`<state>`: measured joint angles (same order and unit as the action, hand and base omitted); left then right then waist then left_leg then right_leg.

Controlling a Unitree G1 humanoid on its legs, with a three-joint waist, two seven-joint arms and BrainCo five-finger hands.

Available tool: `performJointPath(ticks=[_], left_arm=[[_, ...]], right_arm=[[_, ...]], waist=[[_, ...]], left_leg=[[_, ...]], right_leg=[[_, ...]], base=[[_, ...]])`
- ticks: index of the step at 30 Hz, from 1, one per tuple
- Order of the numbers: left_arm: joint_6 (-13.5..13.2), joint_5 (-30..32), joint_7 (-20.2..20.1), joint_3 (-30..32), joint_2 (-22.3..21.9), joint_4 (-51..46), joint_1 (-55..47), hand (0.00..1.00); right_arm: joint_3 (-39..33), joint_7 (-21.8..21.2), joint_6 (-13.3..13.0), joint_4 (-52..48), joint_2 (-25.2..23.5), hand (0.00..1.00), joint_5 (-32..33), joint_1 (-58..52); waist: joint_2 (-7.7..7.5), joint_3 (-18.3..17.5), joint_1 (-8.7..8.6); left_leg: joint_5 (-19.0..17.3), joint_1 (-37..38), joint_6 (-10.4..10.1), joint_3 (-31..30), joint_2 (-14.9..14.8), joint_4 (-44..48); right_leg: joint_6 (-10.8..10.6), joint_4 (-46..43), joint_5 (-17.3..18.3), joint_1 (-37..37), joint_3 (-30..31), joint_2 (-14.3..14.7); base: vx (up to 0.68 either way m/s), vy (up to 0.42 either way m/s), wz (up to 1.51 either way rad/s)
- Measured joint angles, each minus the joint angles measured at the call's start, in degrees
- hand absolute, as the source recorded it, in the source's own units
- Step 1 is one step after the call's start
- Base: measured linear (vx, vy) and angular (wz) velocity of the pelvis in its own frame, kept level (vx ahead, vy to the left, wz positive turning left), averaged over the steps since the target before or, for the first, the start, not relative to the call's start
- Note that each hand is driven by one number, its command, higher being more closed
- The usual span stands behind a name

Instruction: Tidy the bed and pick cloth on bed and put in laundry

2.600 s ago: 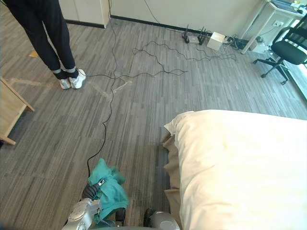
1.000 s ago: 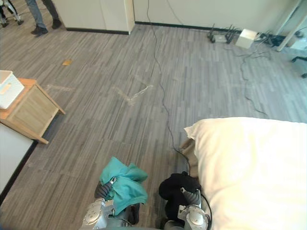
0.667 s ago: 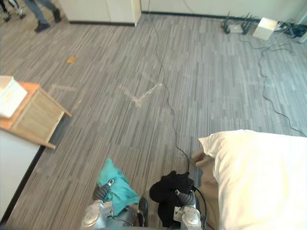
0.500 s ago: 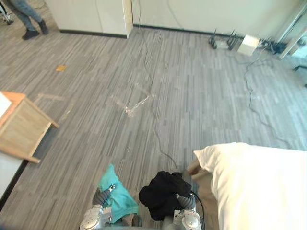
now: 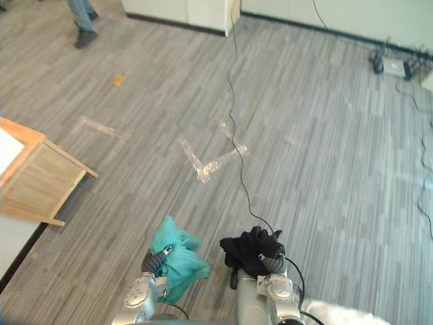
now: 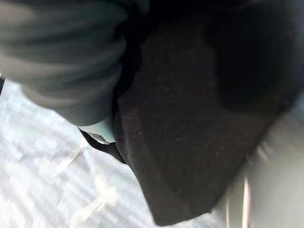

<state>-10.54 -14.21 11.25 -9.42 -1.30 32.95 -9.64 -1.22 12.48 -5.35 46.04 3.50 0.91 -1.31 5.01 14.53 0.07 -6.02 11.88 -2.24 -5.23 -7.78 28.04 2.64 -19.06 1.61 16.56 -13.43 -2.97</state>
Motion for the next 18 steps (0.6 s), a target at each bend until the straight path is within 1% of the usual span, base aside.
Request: performJointPath(ticks=[1,2,3,4,5,6,7,8,9,10,11,12,13,14,15,16,17,18], left_arm=[[0.1,-0.9,0.0,0.8,-0.4,0.0,-0.4,1.0],[0.1,-1.1,0.0,1.2,-0.3,0.0,-0.9,1.0],[0.1,-2.9,-0.1,1.2,-0.4,-0.2,-2.7,1.0],[0.2,-4.1,-0.1,1.2,-0.5,-0.5,-3.0,1.0],[0.2,-4.7,-0.1,1.1,-0.5,-0.9,-3.1,1.0],[0.2,-5.0,-0.1,1.1,-0.5,-1.8,-3.8,1.0],[0.1,-5.3,-0.2,1.1,-0.5,-3.2,-4.4,1.0],[0.0,-5.4,-0.2,1.1,-0.5,-3.8,-4.8,1.0],[0.0,-5.4,-0.4,1.2,-0.5,-4.8,-5.1,1.0],[0.0,-5.4,-1.0,1.6,-0.6,-5.0,-4.8,1.0],[0.0,-5.5,-1.2,1.7,-0.7,-5.2,-4.8,1.0],[0.0,-5.4,-1.5,1.7,-0.9,-5.2,-4.8,1.0],[0.1,-5.5,-1.9,2.4,-1.4,-4.7,-4.5,1.0],[0.1,-5.5,-2.1,3.1,-1.5,-4.9,-4.6,1.0],[-0.1,-5.5,-2.1,3.8,-1.4,-5.2,-4.5,1.0],[0.0,-5.6,-2.1,5.0,-1.1,-5.8,-4.0,1.0],[-0.1,-5.9,-2.2,6.2,-1.2,-7.3,-4.6,1.0],[0.0,-6.1,-2.1,6.1,-1.4,-7.4,-5.1,1.0]], right_arm=[[1.8,-0.1,0.0,-0.1,0.0,1.0,0.0,-0.3],[2.6,-0.1,0.0,-0.1,-0.1,1.0,0.0,-0.6],[4.6,-0.1,-0.1,-0.4,-0.3,1.0,0.0,-1.0],[4.8,-0.2,0.0,0.0,-0.1,1.0,0.0,-0.7],[4.8,-0.2,0.1,0.1,-0.1,1.0,0.0,-0.5],[4.9,-0.2,0.3,0.1,-0.2,1.0,0.0,-0.1],[5.2,-0.4,0.6,0.3,-0.2,1.0,0.0,0.2],[5.5,-0.5,0.7,0.7,-0.1,1.0,0.0,0.5],[6.0,-0.7,0.9,1.3,-0.2,1.0,0.0,1.0],[6.0,-0.9,0.9,1.3,-0.5,1.0,-0.1,1.0],[6.0,-0.9,0.9,1.3,-0.5,1.0,-0.2,0.9],[5.9,-0.9,0.9,1.1,-0.3,1.0,-0.5,0.6],[5.9,-0.8,1.2,2.2,-0.3,1.0,-1.5,0.2],[5.9,-0.8,1.3,2.2,-0.8,1.0,-2.1,-0.4],[6.0,-0.8,1.3,2.0,-1.4,1.0,-2.3,-1.0],[6.1,-0.6,1.4,2.3,-2.0,1.0,-2.3,-1.0],[6.2,-0.5,1.7,2.3,-2.5,1.0,-2.3,-0.6],[6.1,-0.4,1.6,2.1,-2.3,1.0,-2.4,-1.2]], waist=[[0.41,0.2,0.25],[0.64,0.3,0.86],[1.76,0.6,1.74],[2.68,0.9,2.64],[2.8,1.1,3.2],[2.5,1.5,4.13],[2.43,1.6,4.52],[2.39,1.6,4.97],[2.28,1.7,5.92],[2.03,1.8,5.97],[2.05,1.7,5.95],[2.34,1.5,5.82],[1.49,1.4,6.46],[-0.02,1.0,6.5],[-1.2,0.7,6.81],[-1.86,1.4,6.85],[-2.37,1.5,7.34],[-1.71,0.8,7.23]], left_leg=[[8.2,-4.3,-0.2,0.4,-0.5,9.7],[13.6,-6.1,-0.7,1.1,-1.1,13.5],[14.3,-10.5,-1.3,2.7,-3.4,22.5],[6.1,-15.7,0.1,5.6,-5.1,31.1],[3.3,-17.8,0.6,6.9,-5.1,33.3],[-0.7,-21.8,0.2,8.2,-4.2,34.6],[-3.8,-25.0,-0.3,8.2,-2.5,32.7],[-5.3,-26.1,-0.8,8.2,-1.5,30.7],[-7.6,-27.4,-1.3,8.8,-0.1,24.3],[-8.2,-28.5,-1.4,10.0,1.3,14.4],[-7.6,-28.8,-1.4,10.9,2.1,8.6],[-3.7,-28.8,-1.3,12.8,2.8,-1.4],[1.7,-27.2,4.7,16.2,4.1,-7.7],[2.3,-26.3,5.0,16.7,5.9,-9.4],[2.4,-26.4,5.2,17.8,7.1,-9.7],[1.5,-29.9,5.0,21.3,6.2,-1.6],[0.1,-32.0,5.5,25.5,6.4,-0.5],[2.7,-30.4,6.3,26.6,6.7,-6.6]], right_leg=[[0.4,3.0,0.4,-3.6,-0.1,1.3],[0.8,5.1,0.7,-5.6,0.2,1.8],[2.1,9.4,1.3,-9.9,0.3,3.6],[2.8,10.7,2.1,-12.4,1.0,4.7],[2.8,11.3,2.6,-13.5,1.6,4.8],[2.6,12.4,3.5,-15.8,2.5,4.8],[2.3,13.2,4.5,-18.1,3.4,4.6],[2.0,13.2,5.1,-19.1,4.0,4.5],[0.9,13.0,5.5,-20.9,5.0,3.8],[-0.3,13.2,6.9,-22.7,5.3,2.8],[-0.9,13.2,7.8,-23.5,5.1,2.3],[-1.9,13.4,9.1,-24.8,4.7,1.8],[-3.4,14.3,10.9,-27.5,4.7,0.7],[-3.7,15.0,10.7,-27.9,4.3,-0.5],[-4.4,16.5,9.8,-28.7,3.6,-1.6],[-4.7,18.9,7.1,-31.4,3.0,-2.4],[-5.4,19.1,7.0,-33.7,3.3,-3.2],[-5.5,18.8,7.1,-34.6,3.0,-2.7]], base=[[0.51,-0.2,0.04],[0.52,-0.123,-0.13],[0.42,-0.063,-0.2],[0.4,-0.057,-0.24],[0.38,-0.045,-0.35],[0.38,-0.003,-0.35],[0.38,0.017,-0.37],[0.38,0.064,-0.57],[0.41,0.123,-0.53],[0.42,0.143,-0.37],[0.45,0.172,0.01],[0.58,0.238,0.19],[0.49,0.204,0.34],[0.52,0.206,0.54],[0.4,0.15,0.85],[0.54,0.254,1.05],[0.39,0.217,0.97],[0.32,0.205,0.79]])
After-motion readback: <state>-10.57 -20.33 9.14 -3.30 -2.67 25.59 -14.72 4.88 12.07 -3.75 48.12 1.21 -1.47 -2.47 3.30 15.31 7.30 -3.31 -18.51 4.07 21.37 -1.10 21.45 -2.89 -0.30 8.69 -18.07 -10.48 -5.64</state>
